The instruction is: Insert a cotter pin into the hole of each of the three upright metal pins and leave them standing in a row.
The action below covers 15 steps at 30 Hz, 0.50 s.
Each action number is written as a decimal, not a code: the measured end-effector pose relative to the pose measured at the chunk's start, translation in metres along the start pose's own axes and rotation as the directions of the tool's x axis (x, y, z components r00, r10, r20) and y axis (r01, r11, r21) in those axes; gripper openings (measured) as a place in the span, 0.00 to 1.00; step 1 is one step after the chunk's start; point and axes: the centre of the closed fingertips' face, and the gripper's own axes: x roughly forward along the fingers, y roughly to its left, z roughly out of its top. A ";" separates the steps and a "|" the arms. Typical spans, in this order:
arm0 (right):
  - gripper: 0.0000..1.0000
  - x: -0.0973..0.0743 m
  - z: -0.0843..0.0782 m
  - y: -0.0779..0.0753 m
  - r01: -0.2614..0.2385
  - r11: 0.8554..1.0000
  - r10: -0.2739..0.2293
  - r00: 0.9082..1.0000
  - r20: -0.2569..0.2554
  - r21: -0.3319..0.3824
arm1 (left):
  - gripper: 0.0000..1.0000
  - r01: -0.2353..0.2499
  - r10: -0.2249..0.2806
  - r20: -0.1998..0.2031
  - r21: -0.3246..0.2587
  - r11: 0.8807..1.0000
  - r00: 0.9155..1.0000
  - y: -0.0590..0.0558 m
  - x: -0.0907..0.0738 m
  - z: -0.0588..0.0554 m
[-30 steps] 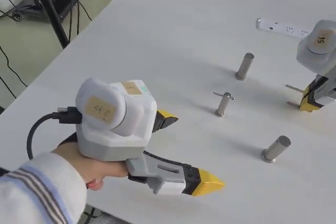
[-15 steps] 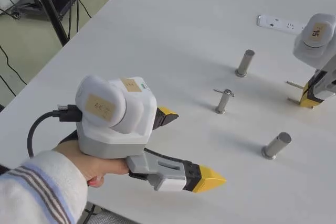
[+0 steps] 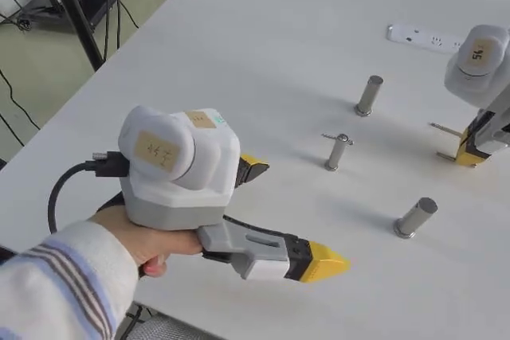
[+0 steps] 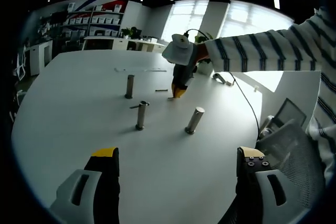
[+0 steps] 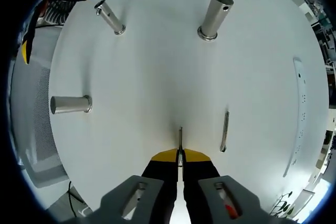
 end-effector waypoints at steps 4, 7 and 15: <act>0.00 -0.010 -0.010 -0.006 0.040 0.998 -0.040 0.999 0.012 0.046 | 0.93 0.013 -0.013 0.012 -0.013 1.000 1.000 -0.005 0.001 0.004; 0.00 -0.021 -0.015 -0.009 0.071 0.995 -0.074 0.997 0.039 0.076 | 0.96 0.007 -0.006 0.036 -0.018 1.000 0.999 -0.007 0.001 0.009; 0.00 -0.044 -0.026 -0.010 0.132 0.986 -0.144 0.981 0.127 0.099 | 0.97 0.012 -0.009 0.067 -0.043 0.999 0.998 -0.014 0.001 0.017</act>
